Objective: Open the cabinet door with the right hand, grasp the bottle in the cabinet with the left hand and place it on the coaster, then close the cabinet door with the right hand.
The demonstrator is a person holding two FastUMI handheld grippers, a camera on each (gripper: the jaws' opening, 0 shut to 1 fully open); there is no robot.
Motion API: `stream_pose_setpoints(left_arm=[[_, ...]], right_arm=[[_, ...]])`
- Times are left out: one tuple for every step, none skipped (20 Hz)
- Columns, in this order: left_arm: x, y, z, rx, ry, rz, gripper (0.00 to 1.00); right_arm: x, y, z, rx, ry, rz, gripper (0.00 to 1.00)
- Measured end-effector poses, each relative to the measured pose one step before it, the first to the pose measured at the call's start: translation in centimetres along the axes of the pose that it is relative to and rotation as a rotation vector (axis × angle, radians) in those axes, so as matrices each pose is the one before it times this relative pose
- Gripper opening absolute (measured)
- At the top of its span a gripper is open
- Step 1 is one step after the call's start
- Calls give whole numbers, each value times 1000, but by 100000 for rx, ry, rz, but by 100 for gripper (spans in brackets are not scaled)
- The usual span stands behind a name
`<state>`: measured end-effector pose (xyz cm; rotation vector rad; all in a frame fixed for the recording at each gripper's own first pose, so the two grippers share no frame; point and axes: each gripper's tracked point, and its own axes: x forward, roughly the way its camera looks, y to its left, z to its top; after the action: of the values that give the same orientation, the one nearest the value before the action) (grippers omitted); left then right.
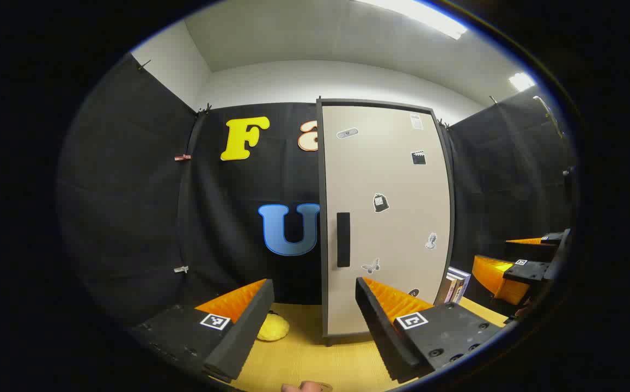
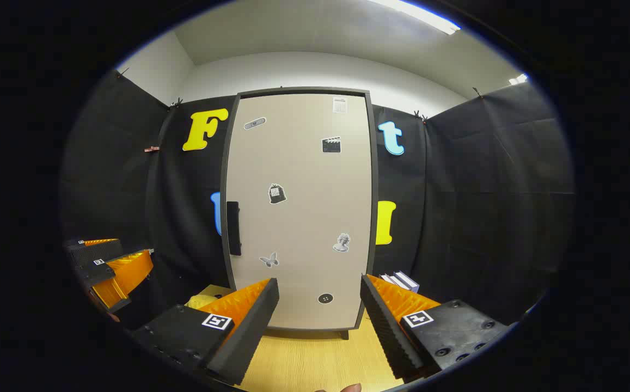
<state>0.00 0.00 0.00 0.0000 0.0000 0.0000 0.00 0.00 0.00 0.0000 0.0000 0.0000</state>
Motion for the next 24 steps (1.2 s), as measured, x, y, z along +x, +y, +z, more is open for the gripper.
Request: stream_pose_setpoints(left_arm=[[54,120,-12,16,204,111,95],[51,171,-149,-15,67,185,95],[90,136,-57,-44,42,287,95],[21,59,-5,16,-12,55,95],[95,112,92,16,-19,131,95],[26,90,-81,87,-145,42,95],[85,114,45,170,48,141,95],[122,101,-126,121,99,237,95],[120,-2,-79,-3,72,-61,95],[49,33,-9,-141,104,-3,95],[131,-17,-34,-177,161,-207,95],[72,2,-39,-38,92,-97,95],[115,57,45,89,21,-132,95],[91,-26,-18,158,-73,-76,95],[122,36,37,54,-59,-20,95],[76,47,-86,-36,-21,-19,95],[119,60,-20,-92,11,-96,95],[76,100,-9,-13,50,-43,95],[205,90,-88,23,46,-49,95],[133,136,32,24,61,-107,95],[79,183,-14,-157,-145,-257,95],[92,206,-18,-351,-236,-182,95],[66,332,-68,-390,-168,34,95],[71,380,-15,-265,112,347,95]], right_arm=[[25,60,-44,268,118,-5,98],[-5,134,75,501,-250,348,98],[83,272,29,760,-308,326,98],[37,-39,-23,492,-10,-256,98],[88,3,-121,-59,24,-240,98],[58,8,-79,-377,222,-267,98],[64,135,15,-211,-97,241,98],[-9,98,86,-92,-310,114,98],[175,75,16,56,-234,-60,98],[-2,27,102,96,-231,-92,98],[114,74,-21,204,-15,-74,98],[131,75,-17,287,134,30,98],[49,32,-114,204,295,20,98],[42,82,-10,-94,221,82,98],[92,4,-50,-330,106,-182,98],[21,12,12,-348,46,-123,98],[75,78,53,26,-215,-245,98],[56,115,36,144,-237,-62,98],[92,168,45,22,-123,-31,98],[137,162,5,-71,-5,181,98],[208,242,21,-130,-17,334,98],[239,400,70,-65,-105,648,98],[251,582,3,62,3,1116,98],[308,642,27,267,-60,1382,98]])
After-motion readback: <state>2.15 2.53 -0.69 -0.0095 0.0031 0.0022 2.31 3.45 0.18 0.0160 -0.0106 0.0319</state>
